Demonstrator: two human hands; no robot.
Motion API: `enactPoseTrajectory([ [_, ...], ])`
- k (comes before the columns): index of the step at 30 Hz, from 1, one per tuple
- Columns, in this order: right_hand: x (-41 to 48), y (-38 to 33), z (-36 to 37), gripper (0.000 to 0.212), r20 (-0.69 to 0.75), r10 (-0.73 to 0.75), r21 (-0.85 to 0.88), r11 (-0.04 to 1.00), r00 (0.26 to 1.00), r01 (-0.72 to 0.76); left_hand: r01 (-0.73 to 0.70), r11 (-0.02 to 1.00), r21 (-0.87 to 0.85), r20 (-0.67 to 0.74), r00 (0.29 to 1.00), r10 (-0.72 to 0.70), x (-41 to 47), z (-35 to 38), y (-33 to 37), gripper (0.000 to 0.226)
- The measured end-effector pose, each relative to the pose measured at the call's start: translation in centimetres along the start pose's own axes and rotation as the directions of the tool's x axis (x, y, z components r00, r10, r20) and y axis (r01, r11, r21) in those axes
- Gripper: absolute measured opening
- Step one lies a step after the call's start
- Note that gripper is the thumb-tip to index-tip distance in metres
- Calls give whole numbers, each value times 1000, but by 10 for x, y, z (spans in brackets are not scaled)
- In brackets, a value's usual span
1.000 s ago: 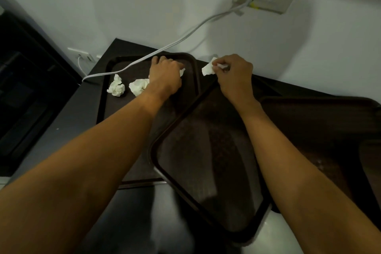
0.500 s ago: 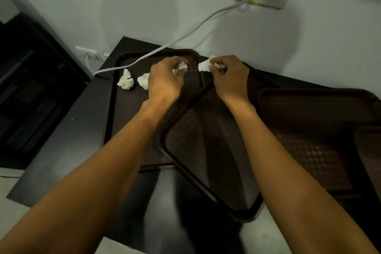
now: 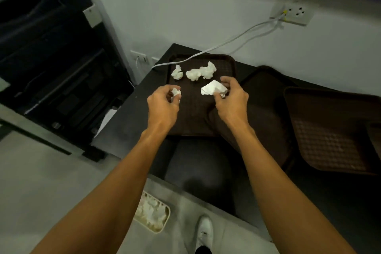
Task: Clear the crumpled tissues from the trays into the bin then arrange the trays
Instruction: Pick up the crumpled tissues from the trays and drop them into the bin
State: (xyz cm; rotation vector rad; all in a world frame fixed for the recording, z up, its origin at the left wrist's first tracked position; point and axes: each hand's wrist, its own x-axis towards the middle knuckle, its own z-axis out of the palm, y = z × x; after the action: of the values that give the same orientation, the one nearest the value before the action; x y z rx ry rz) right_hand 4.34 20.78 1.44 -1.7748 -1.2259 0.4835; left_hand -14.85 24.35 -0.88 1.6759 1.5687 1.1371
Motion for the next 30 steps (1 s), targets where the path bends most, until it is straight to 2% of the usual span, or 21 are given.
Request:
enactPoseTrajectory([
  [3, -44, -21, 12, 32, 14, -43, -17, 999, 999, 43, -12, 1000, -3, -23, 1000, 12, -29, -42, -9, 15],
  [7, -105, -45, 40, 23, 49, -134, 16, 991, 990, 133, 40, 998, -47, -52, 998, -42, -69, -96, -25, 15],
  [15, -206, -71, 99, 20, 185, -189, 89, 981, 964, 175, 146, 989, -13, -116, 982, -147, -142, -176, -76, 9],
  [22, -259, -69, 149, 23, 334, -172, 72, 985, 927, 157, 291, 956, -33, -194, 937, -292, -192, -201, -124, 14],
  [30, -304, -17, 211, 20, 465, -117, 64, 993, 878, 99, 521, 853, -9, -250, 825, -506, -243, -197, -206, 17],
])
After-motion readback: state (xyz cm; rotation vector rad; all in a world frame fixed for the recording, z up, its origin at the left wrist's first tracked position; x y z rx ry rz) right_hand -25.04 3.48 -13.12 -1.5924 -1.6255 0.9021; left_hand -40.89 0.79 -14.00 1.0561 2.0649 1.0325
